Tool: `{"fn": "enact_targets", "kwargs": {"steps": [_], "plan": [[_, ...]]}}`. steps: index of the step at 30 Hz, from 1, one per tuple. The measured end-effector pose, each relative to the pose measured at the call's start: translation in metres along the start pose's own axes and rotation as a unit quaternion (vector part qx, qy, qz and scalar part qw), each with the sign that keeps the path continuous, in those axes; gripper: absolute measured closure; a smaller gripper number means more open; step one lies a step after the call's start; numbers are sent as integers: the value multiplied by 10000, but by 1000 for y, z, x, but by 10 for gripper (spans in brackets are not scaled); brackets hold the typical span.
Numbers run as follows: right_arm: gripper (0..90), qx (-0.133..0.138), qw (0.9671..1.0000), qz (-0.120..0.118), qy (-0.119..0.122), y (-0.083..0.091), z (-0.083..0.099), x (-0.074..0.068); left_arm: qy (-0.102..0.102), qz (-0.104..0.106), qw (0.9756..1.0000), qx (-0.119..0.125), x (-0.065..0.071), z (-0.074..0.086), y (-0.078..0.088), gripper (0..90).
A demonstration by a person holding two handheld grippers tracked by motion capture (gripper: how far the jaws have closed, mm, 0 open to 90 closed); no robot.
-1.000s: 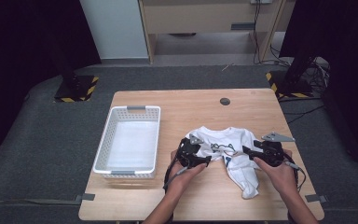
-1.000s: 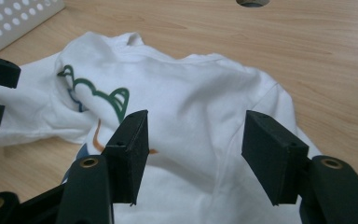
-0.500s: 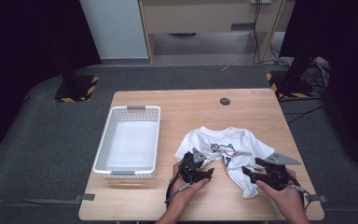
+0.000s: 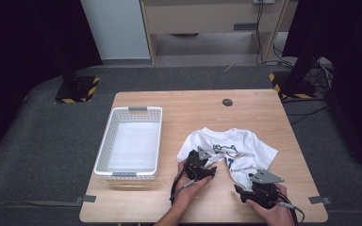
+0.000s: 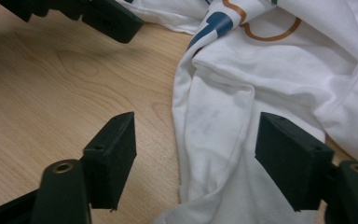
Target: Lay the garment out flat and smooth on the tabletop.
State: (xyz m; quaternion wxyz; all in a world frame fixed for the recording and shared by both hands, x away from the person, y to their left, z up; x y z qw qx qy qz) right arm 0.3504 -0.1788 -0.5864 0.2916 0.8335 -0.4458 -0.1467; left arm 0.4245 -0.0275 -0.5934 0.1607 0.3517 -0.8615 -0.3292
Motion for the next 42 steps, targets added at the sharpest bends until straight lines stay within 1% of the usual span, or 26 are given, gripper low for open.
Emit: {"fn": "enact_targets", "kwargs": {"steps": [1,3,5,8,11,15,16,17,18,20,21,23,26,28,30,32,33,34,35,36,37,38,39,40,41,42], "plan": [[340,-4,10000,13,2,0,1,0,-2,7,10000,-5,-1,1,0,421],[383,-18,10000,-21,62,-1,2,-2,-93,-21,10000,-5,-2,1,0,450],[433,-71,9999,-21,135,-4,5,-5,-89,-37,9999,-31,-4,1,1,491],[530,-135,9997,15,196,-7,10,-6,-108,-105,9999,23,-7,2,2,605],[647,-91,9997,101,214,-7,9,-3,-173,-189,9997,47,-12,3,3,731],[805,-58,9997,108,195,-7,9,2,-92,-186,9997,86,-17,3,3,854],[834,-45,9999,49,139,-7,8,2,24,-133,9999,94,-18,3,3,869],[843,-50,10000,-20,54,-6,8,2,117,-81,9999,82,-19,3,4,871],[848,-37,10000,-57,41,-5,7,2,171,-76,9998,90,-19,2,5,874],[851,32,9998,-178,-59,0,2,1,204,-70,9996,167,-19,-1,11,875],[852,102,9996,-244,-104,4,-2,1,239,-61,9994,239,-19,-4,15,875],[854,268,9987,-374,-239,14,-12,2,235,-77,9989,390,-19,-14,26,875],[855,533,9954,-599,-530,32,-25,7,204,-187,9977,622,-25,-27,44,875],[855,715,9921,-719,-733,44,-33,13,284,-215,9967,735,-31,-33,54,875],[855,869,9892,-746,-911,56,-37,23,338,-313,9957,806,-39,-35,63,875],[856,949,9870,-712,-1081,63,-38,35,412,-388,9946,865,-45,-37,70,875],[856,951,9864,-689,-1150,64,-37,40,427,-398,9946,857,-47,-36,71,876],[856,930,9860,-663,-1215,63,-33,45,379,-374,9960,722,-48,-33,70,875],[855,846,9859,-666,-1277,59,-28,47,322,-375,9971,573,-49,-29,67,875],[855,711,9869,-686,-1278,53,-21,47,300,-385,9979,430,-49,-23,64,874],[853,554,9887,-678,-1218,47,-14,46,292,-383,9984,300,-50,-18,60,874],[850,392,9907,-655,-1130,41,-7,44,336,-370,9984,261,-50,-15,58,873],[842,286,9918,-641,-1069,37,-3,42,375,-333,9984,245,-50,-13,57,871],[816,241,9922,-645,-1034,35,-2,41,392,-309,9984,266,-49,-14,59,863],[771,255,9928,-618,-995,36,-4,41,402,-335,9982,302,-49,-15,60,831],[730,310,9930,-575,-981,37,-6,42,419,-358,9979,341,-48,-17,62,766]]}}
Point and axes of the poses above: each handheld gripper's, and its own axes: y roughly backward along the jaws, z roughly out of its underside, x roughly to its right, the point moved 9 cm from there along -y, roughly forward along the jaws, and after that the axes turned 1 degree about x, right-handed, at the moved point
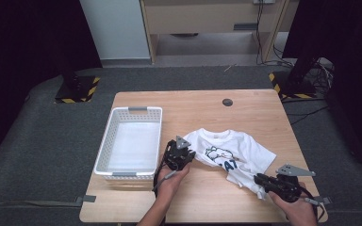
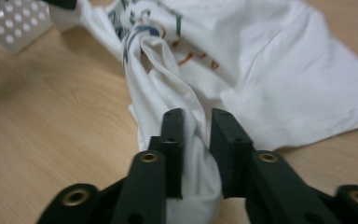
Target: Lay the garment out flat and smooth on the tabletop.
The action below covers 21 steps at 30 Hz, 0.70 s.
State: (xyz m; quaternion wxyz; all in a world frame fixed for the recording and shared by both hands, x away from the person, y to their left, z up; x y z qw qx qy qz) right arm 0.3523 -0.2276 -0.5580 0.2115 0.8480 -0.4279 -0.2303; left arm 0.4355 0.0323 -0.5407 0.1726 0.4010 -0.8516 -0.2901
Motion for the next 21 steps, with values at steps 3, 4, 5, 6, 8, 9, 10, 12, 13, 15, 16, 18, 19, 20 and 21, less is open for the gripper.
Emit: {"fn": "enact_targets", "kwargs": {"steps": [3,4,5,6,8,9,10,12,13,15,16,18,19,20,21], "plan": [[593,299,9995,105,4,10,-16,4,-13,-52,9999,88,2,-3,6,622],[568,370,9992,168,19,13,-21,7,-11,-69,9999,104,2,-3,7,571],[550,418,9988,237,37,14,-26,12,-39,-41,9999,92,3,-2,7,561],[533,381,9987,322,80,12,-29,17,-64,30,10000,1,5,0,4,534],[518,167,9981,525,289,2,-30,27,-173,79,9997,-118,11,7,-4,488],[510,19,9972,623,414,-6,-29,32,-227,61,9995,-221,13,12,-11,468],[507,-116,9962,705,493,-14,-28,35,-265,82,9991,-307,16,16,-17,437],[489,-311,9947,735,652,-33,-26,38,-361,140,9985,-396,23,22,-27,420],[483,-381,9939,744,725,-42,-25,39,-414,143,9980,-451,26,24,-31,406],[473,-421,9936,732,756,-56,-25,37,-503,118,9973,-525,30,27,-38,387],[477,-429,9934,739,765,-62,-26,37,-538,91,9970,-549,31,28,-41,388],[528,-513,9926,730,821,-73,-25,36,-634,38,9960,-632,32,31,-46,453],[548,-596,9912,771,893,-78,-24,37,-620,40,9961,-621,31,31,-47,479],[592,-660,9901,797,948,-82,-23,37,-574,45,9966,-586,31,31,-48,487],[633,-680,9894,801,1005,-84,-23,37,-600,17,9965,-578,30,30,-48,504]]}}
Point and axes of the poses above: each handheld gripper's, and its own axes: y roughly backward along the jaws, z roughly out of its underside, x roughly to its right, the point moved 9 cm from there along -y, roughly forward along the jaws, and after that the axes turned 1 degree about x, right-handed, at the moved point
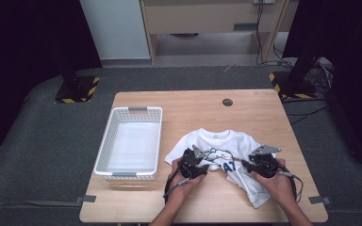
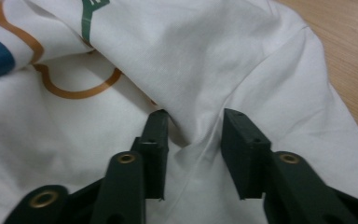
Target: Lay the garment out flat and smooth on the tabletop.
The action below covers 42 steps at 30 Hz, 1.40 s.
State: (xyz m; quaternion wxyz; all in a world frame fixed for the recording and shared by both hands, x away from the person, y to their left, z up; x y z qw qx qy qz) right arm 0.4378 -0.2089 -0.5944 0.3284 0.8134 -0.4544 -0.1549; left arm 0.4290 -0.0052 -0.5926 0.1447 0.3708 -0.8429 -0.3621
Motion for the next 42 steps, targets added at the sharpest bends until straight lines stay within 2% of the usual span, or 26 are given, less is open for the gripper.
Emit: {"fn": "enact_targets", "kwargs": {"steps": [1,4,5,8,12,14,16,17,18,20,21,22,23,24,25,26,27,29,31,32,35,37,39,41,42], "plan": [[669,-15,10000,6,23,-2,0,0,-43,-31,10000,-2,-1,0,0,527],[845,-42,10000,-70,-2,-3,-1,3,-122,-59,9999,-18,-3,-2,0,694],[858,-75,9999,-91,-49,-3,-2,5,-142,-90,9998,-70,-4,-3,1,787],[863,-132,9999,-32,-54,-1,-5,16,-225,-90,9996,-143,-8,-7,5,844],[863,-155,9998,46,-134,3,-15,41,-297,53,9995,-113,-7,-16,18,851],[862,-180,9997,66,-146,4,-18,44,-457,193,9983,-321,-3,-15,20,847],[844,-295,9995,-23,-127,2,-17,42,-538,253,9969,-518,-4,-11,20,753],[782,-324,9993,-97,-134,2,-15,41,-511,182,9974,-474,-7,-13,21,629],[732,-276,9994,-115,-173,4,-15,41,-437,105,9985,-316,-11,-17,24,542],[665,-58,9995,-112,-273,11,-17,42,-128,70,9999,56,-20,-27,31,429],[634,18,9994,-69,-334,14,-17,44,49,70,9998,193,-24,-30,33,412],[621,108,9992,-29,-374,17,-17,46,49,70,9998,193,-24,-30,33,414],[621,108,9992,-29,-374,17,-17,46,187,85,9995,229,-29,-32,32,414],[611,195,9990,-24,-405,19,-17,47,453,83,9978,473,-35,-37,32,416],[600,249,9989,-35,-395,21,-16,48,697,114,9950,700,-38,-42,34,422],[599,312,9986,-19,-427,22,-16,49,795,129,9931,849,-41,-47,36,414],[594,316,9986,8,-431,23,-14,51,788,92,9928,902,-42,-50,37,393],[580,204,9987,40,-468,21,-6,54,681,-15,9947,765,-46,-52,34,352],[569,151,9988,64,-467,19,-3,55,596,-164,9972,432,-53,-47,22,335],[536,110,9986,76,-520,14,1,54,604,-261,9976,199,-60,-41,7,319],[485,123,9985,93,-524,11,3,51,568,-427,9975,3,-69,-35,-6,302],[444,70,9987,115,-492,8,6,49,667,-405,9968,-157,-74,-31,-16,295],[419,-15,9987,119,-503,3,10,48,651,-480,9963,-291,-78,-29,-22,292],[428,49,9988,135,-476,0,9,47,712,-454,9957,-387,-80,-26,-28,286],[463,45,9987,132,-489,-1,8,46,675,-506,9958,-348,-81,-27,-28,296]]}}
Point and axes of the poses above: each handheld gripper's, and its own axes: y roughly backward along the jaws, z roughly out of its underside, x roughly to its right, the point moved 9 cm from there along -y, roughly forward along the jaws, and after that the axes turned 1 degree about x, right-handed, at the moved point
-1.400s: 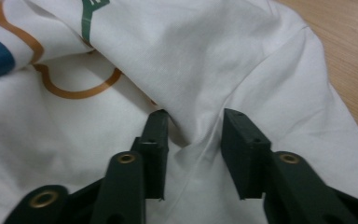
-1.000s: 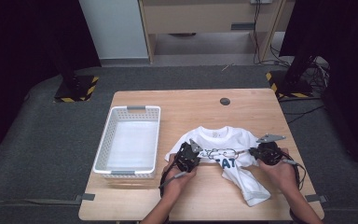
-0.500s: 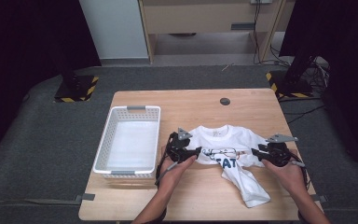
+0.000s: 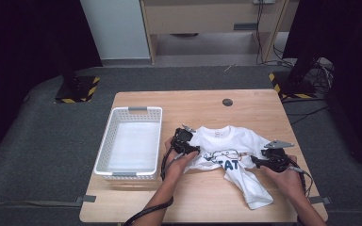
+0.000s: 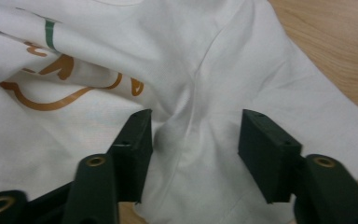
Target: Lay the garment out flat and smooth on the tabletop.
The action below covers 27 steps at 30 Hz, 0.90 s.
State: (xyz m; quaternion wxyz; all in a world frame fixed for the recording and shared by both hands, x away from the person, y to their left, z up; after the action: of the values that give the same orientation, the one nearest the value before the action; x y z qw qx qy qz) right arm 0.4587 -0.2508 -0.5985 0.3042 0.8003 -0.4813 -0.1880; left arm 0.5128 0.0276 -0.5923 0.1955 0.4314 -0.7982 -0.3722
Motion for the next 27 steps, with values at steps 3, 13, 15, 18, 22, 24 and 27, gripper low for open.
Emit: {"fn": "enact_targets", "kwargs": {"steps": [3,13,15,18,22,24,27], "plan": [[646,80,9999,-71,124,-1,-2,-4,-117,26,9999,51,3,-2,0,406],[791,185,9998,97,47,-13,-33,3,-208,-278,9981,515,-9,-44,-8,826],[597,250,9993,284,-62,-14,-40,8,-51,-515,9955,790,-17,-58,-7,573],[511,256,9993,257,-88,-5,-43,4,59,-398,9952,890,-12,-60,3,459],[478,354,9993,65,83,18,-35,-13,-225,-140,9954,916,14,-42,24,425],[473,422,9990,-63,138,33,-26,-26,-339,14,9957,863,28,-24,32,417],[471,448,9986,-248,145,48,-10,-42,-514,145,9958,739,46,1,35,408]]}}
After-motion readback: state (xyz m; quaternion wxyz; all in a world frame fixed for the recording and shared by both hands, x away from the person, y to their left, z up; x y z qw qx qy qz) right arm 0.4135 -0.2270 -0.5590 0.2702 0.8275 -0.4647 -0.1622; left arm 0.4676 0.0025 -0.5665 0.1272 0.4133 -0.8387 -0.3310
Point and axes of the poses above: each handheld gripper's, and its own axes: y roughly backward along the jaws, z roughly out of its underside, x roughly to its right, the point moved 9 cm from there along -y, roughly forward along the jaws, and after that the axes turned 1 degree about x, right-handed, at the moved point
